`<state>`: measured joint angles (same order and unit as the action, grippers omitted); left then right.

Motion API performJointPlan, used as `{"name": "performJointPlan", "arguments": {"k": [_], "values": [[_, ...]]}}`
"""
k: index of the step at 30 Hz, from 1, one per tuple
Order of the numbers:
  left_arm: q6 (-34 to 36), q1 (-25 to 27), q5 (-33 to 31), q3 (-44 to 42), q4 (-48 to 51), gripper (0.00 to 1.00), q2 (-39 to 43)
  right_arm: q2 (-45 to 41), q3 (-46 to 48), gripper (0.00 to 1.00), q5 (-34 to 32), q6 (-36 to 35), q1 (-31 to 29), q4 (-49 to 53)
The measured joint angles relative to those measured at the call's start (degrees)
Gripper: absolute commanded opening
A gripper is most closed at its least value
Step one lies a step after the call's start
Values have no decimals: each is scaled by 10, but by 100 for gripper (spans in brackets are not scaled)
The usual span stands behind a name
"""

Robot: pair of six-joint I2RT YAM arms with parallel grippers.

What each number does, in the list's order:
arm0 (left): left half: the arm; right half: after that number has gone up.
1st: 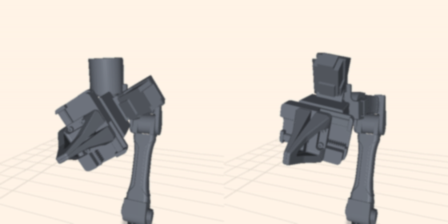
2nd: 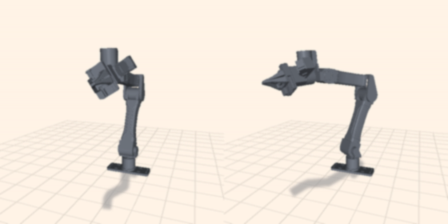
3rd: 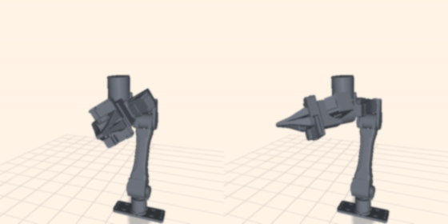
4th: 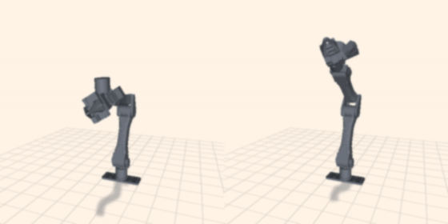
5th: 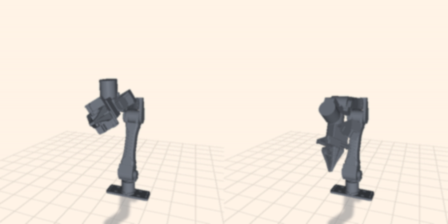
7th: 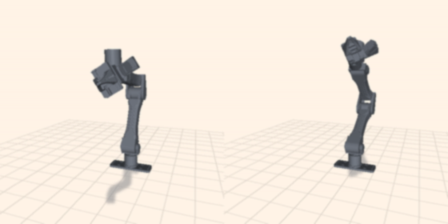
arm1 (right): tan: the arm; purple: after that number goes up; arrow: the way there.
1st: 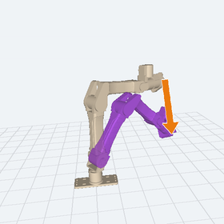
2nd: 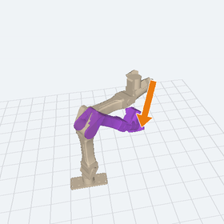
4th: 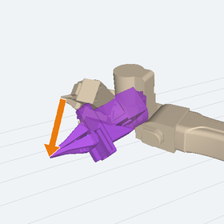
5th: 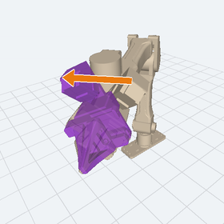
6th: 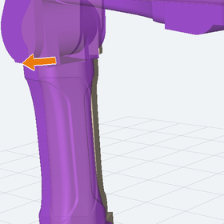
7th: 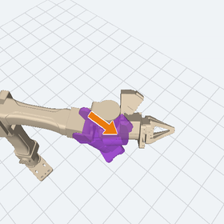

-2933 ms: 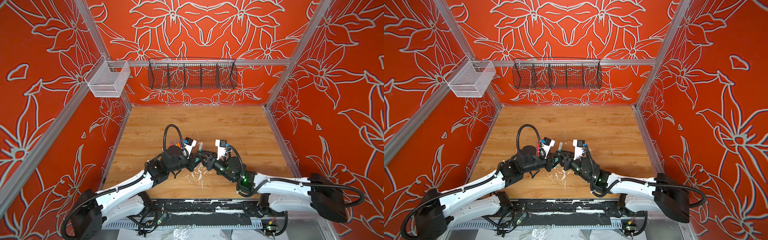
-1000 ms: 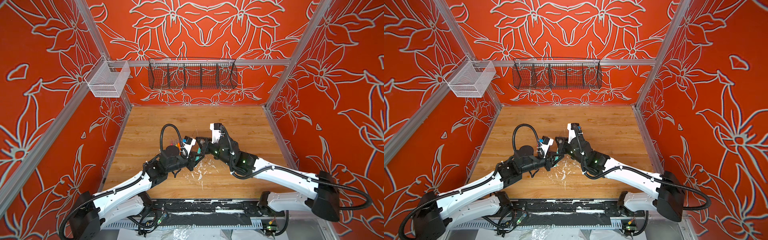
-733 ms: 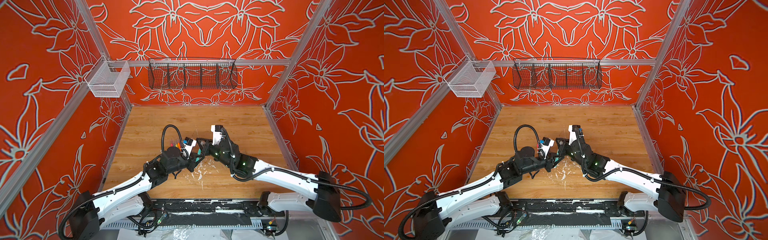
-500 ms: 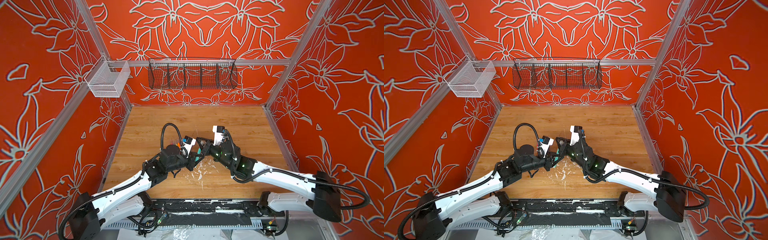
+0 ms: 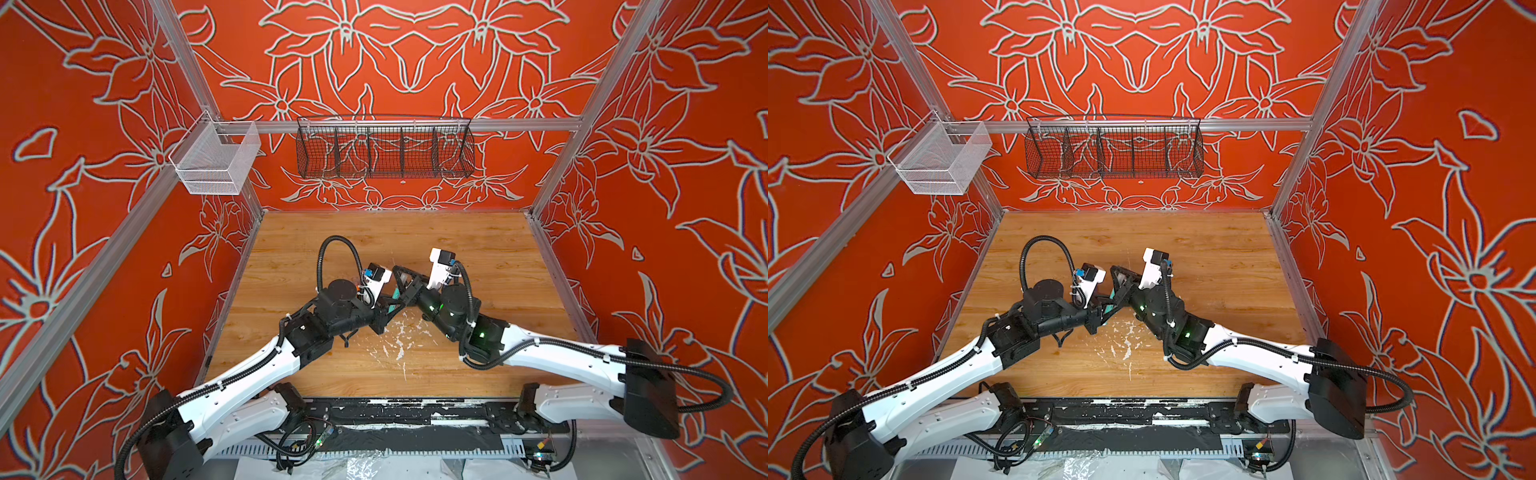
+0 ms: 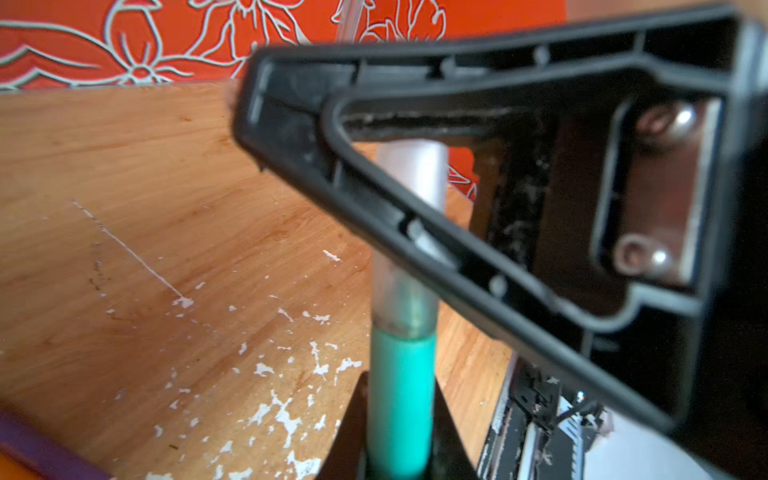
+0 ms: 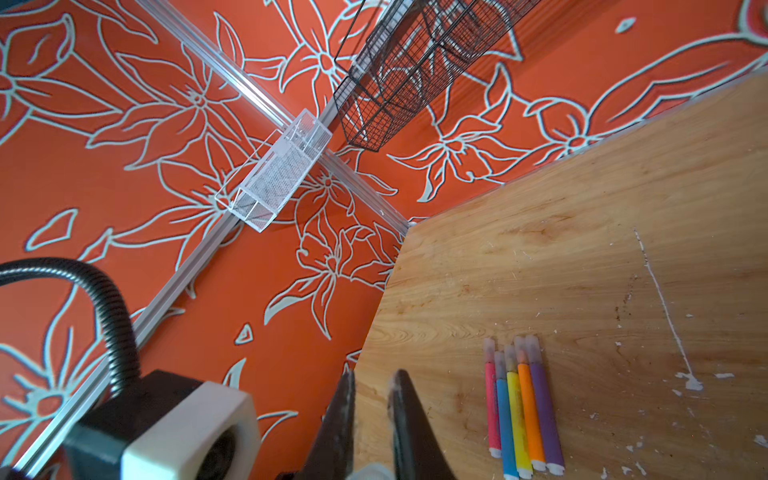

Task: Insert the pens into the pen caps
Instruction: 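Press the cap down onto the teal marker with the right gripper, then open the right gripper and withdraw it while the left gripper lowers the capped teal marker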

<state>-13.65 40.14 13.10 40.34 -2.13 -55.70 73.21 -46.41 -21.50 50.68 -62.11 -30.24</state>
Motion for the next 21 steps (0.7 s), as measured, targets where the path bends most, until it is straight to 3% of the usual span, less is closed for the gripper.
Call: {"name": "performJointPlan", "arguments": {"k": [5,14,21], "values": [[7,-12,-4,0,8,0,0,21,-5,0,-31,0,-12,-19],[-49,-111,202,-8,2,0,31,24,15,0,-9,-1,-27,-94],[-79,-134,241,-12,-10,0,59,13,9,2,-7,-4,-39,-86]]}}
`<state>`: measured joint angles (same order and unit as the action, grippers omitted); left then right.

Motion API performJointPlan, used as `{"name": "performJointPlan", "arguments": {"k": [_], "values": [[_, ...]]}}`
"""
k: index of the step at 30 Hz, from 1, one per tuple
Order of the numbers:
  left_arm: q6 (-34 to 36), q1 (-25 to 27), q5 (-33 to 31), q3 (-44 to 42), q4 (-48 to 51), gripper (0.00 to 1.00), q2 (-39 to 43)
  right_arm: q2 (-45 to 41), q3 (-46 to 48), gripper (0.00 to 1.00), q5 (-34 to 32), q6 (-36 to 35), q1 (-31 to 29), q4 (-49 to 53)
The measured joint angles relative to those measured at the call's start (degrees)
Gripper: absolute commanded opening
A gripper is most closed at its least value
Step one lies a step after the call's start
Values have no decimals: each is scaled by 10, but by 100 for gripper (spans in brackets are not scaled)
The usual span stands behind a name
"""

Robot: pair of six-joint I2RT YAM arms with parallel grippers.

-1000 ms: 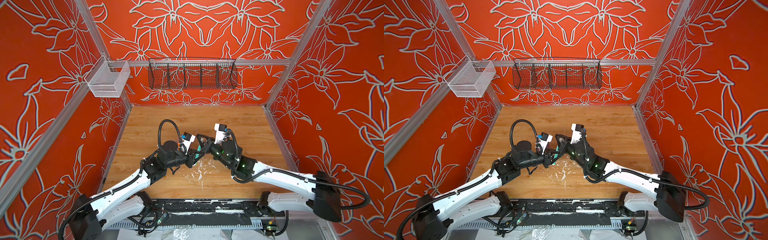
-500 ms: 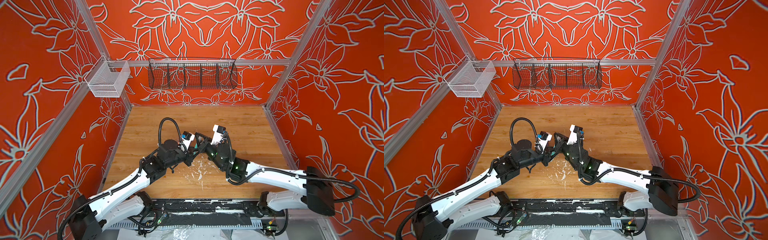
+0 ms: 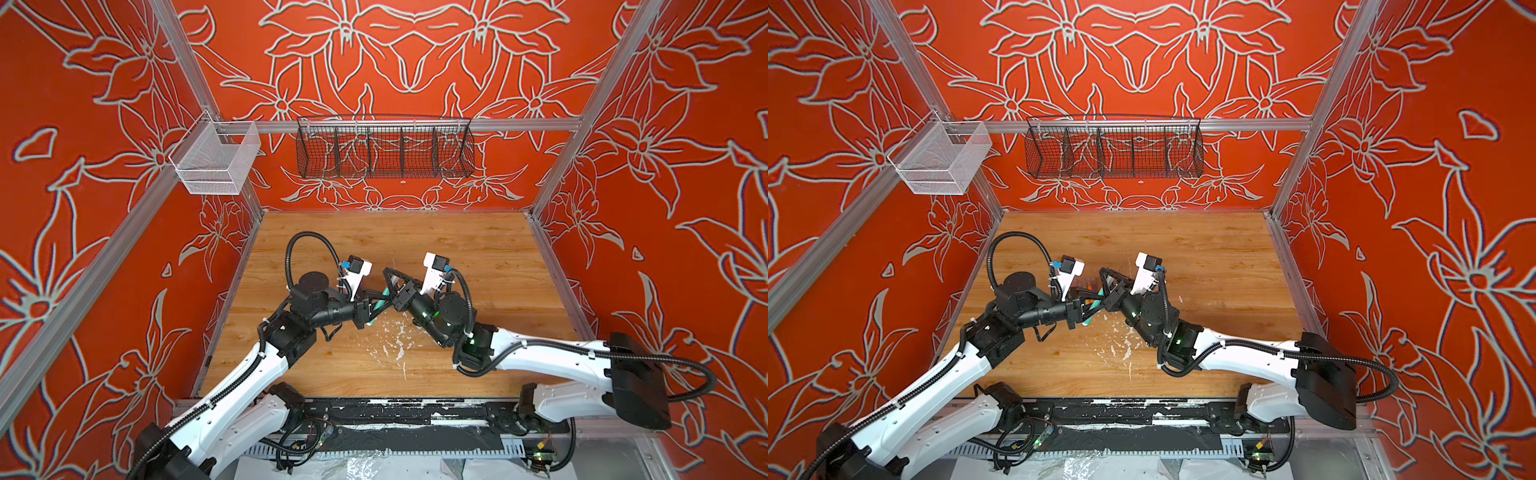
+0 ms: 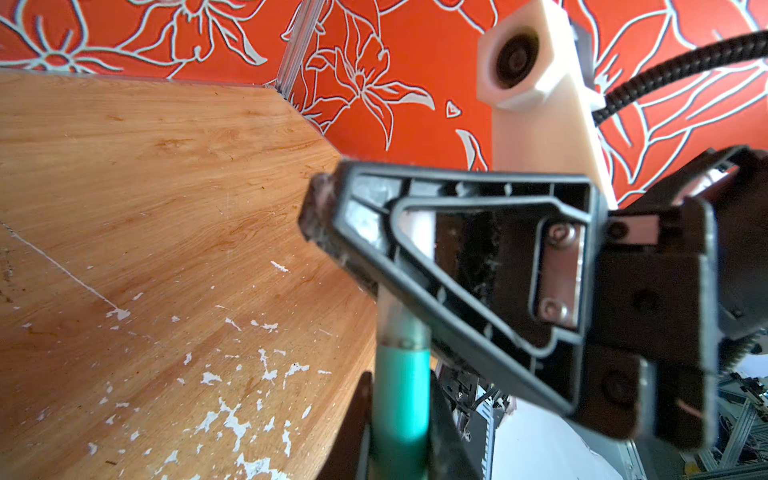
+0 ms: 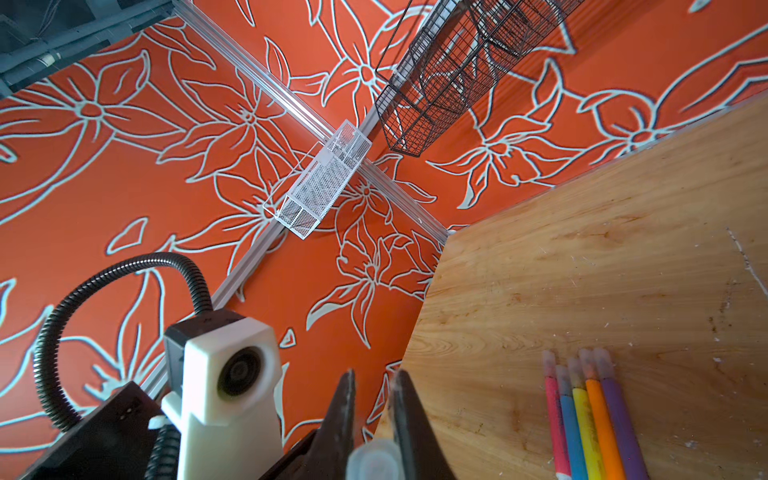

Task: Insert the pens into the pen caps
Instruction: 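Open the right gripper and withdraw it while the left gripper lowers the capped teal marker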

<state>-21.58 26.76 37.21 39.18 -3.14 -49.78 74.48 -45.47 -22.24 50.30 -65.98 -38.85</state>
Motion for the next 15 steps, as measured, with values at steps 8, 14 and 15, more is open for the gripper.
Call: {"name": "performJointPlan", "arguments": {"k": [8,14,15], "values": [[-87,-77,-237,-27,-71,0,9,-104,-34,70,12,-59,-42,285],[-185,-78,-371,-71,-18,0,-57,-226,-80,87,-60,-114,35,492],[-198,-79,-381,-71,-7,0,-80,-257,-82,88,-78,-125,53,514]]}}
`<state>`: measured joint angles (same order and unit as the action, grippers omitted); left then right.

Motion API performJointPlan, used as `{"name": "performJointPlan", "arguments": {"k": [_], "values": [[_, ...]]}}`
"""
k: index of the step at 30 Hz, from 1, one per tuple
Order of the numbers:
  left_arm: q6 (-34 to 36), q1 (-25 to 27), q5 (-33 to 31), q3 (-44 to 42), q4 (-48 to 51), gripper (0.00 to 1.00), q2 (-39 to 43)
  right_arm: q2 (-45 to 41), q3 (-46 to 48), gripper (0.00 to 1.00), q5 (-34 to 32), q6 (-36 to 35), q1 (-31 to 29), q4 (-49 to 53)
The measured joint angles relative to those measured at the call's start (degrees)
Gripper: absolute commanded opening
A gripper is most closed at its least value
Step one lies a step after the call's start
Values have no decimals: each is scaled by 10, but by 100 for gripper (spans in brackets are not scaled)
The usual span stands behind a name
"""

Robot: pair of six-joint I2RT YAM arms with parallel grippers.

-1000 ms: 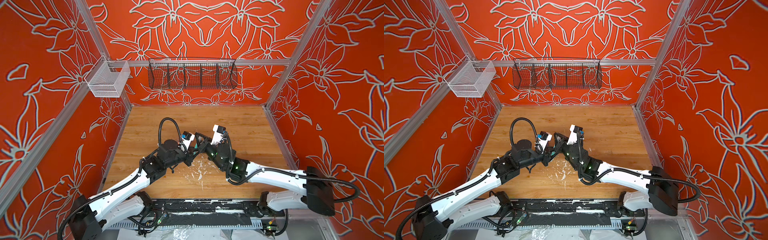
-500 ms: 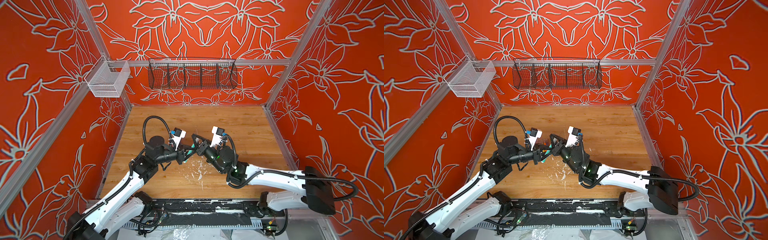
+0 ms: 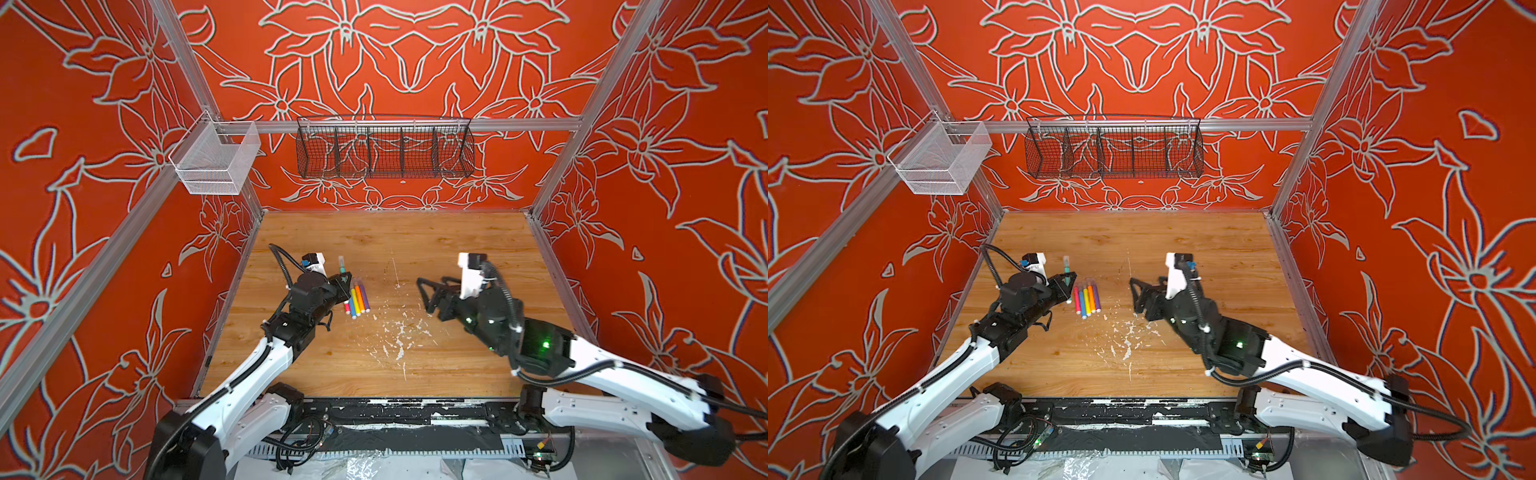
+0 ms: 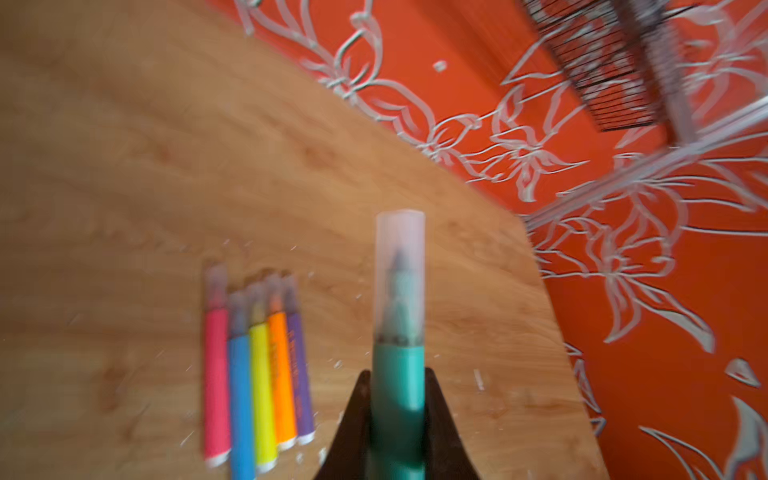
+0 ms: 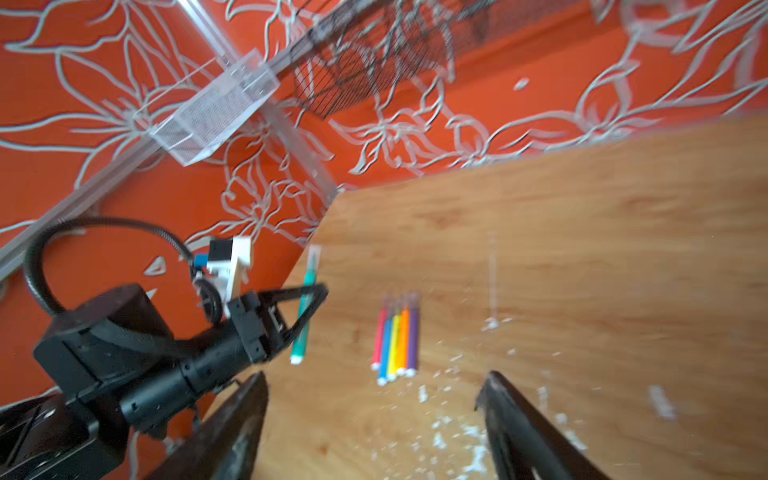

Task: Insert the pens into the pen caps
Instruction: 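Open the right gripper and withdraw it while the left gripper lowers the capped teal marker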

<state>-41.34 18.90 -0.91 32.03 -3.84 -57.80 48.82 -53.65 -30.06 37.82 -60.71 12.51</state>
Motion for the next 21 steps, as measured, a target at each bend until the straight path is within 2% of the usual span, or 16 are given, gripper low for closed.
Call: {"name": "performJointPlan", "arguments": {"k": [2,6,9,14,18,21], "values": [[-17,0,-4,1,15,0,-42,-50,2,89,-32,-23,29,27],[-37,0,14,13,33,0,-119,-136,42,97,-116,-106,51,22],[-39,4,31,38,51,0,-165,-154,90,98,-188,-159,66,2],[-35,50,19,99,86,0,-224,-133,175,98,-205,-195,105,-21],[-26,118,-11,159,120,0,-273,-77,177,97,-182,-196,132,-16],[-23,149,-35,192,141,0,-305,-45,177,96,-166,-196,141,-17]]}}
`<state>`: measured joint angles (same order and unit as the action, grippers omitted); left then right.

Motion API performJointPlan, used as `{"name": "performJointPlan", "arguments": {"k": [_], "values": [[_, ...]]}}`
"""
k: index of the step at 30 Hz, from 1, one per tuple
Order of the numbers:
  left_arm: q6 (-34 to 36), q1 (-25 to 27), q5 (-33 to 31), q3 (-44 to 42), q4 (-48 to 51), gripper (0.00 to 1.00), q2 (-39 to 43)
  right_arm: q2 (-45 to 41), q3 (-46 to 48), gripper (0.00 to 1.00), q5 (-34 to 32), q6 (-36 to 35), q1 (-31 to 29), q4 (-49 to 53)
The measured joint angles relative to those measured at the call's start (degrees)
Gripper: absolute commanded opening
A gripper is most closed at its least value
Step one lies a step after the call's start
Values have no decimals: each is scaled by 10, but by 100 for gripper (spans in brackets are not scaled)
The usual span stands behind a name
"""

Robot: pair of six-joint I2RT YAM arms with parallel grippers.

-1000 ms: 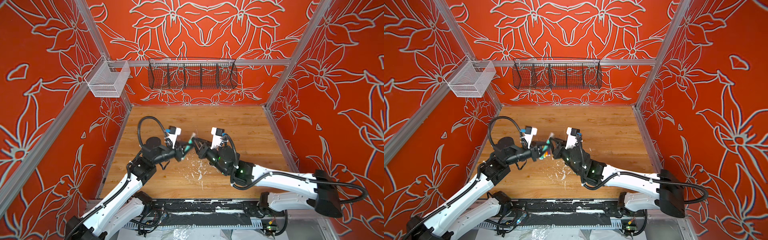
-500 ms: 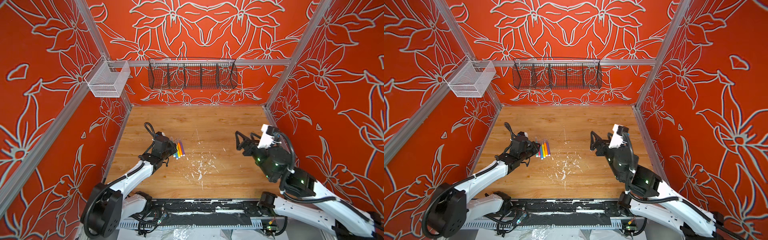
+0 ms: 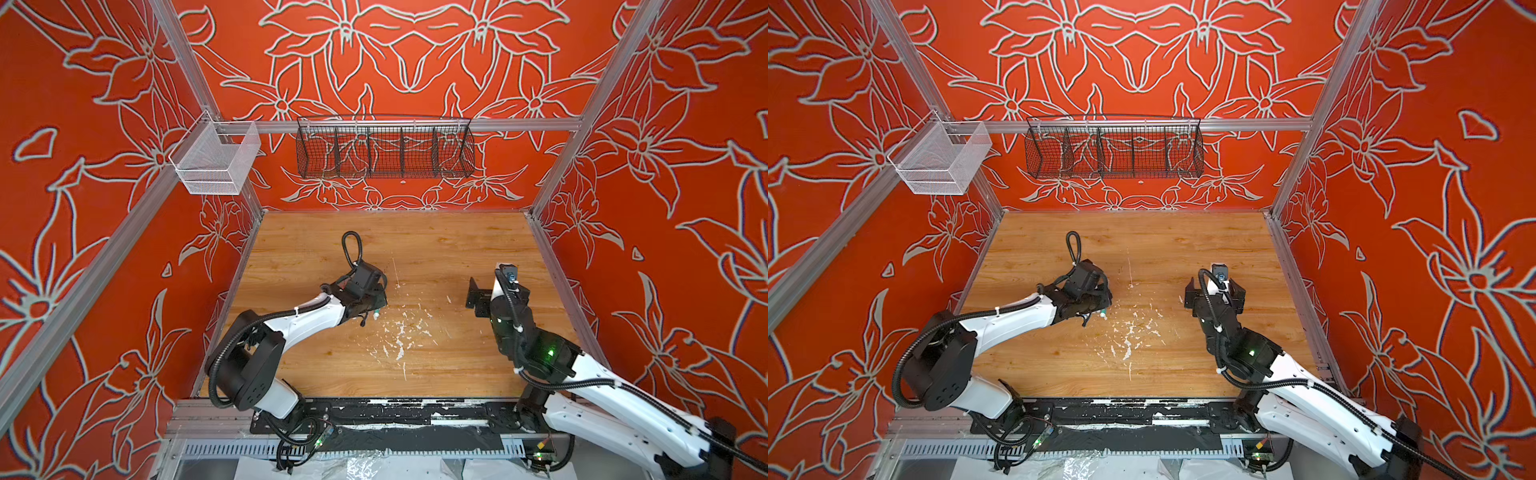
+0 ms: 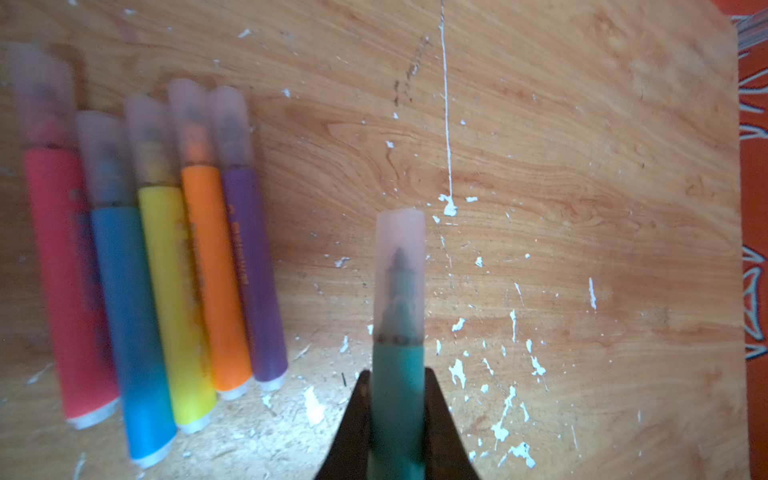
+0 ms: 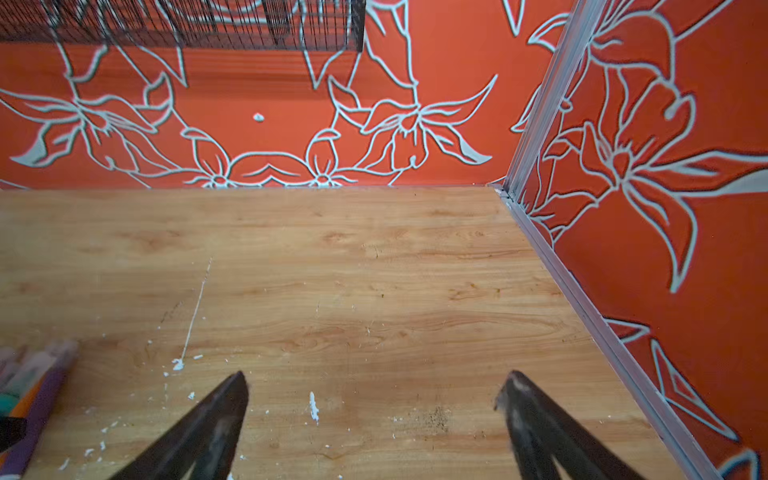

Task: Insert the pens into the pen caps
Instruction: 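Open the right gripper and withdraw it while the left gripper lowers the capped teal marker, then lay the capped teal marker beside the purple marker with the left gripper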

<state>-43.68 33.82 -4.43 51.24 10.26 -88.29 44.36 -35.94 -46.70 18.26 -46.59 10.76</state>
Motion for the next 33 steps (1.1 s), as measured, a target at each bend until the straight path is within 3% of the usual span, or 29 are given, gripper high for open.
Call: {"name": "performJointPlan", "arguments": {"k": [15,22,27,33], "values": [[16,6,-88,119,114,0,-138,111,23,98,5,9,110,-70],[37,-1,-100,192,161,0,-217,104,35,98,-12,12,128,-89],[44,-8,-101,213,177,0,-228,103,46,98,-39,1,148,-105],[55,-9,-101,213,184,14,-228,117,79,98,-50,-28,167,-151]]}}
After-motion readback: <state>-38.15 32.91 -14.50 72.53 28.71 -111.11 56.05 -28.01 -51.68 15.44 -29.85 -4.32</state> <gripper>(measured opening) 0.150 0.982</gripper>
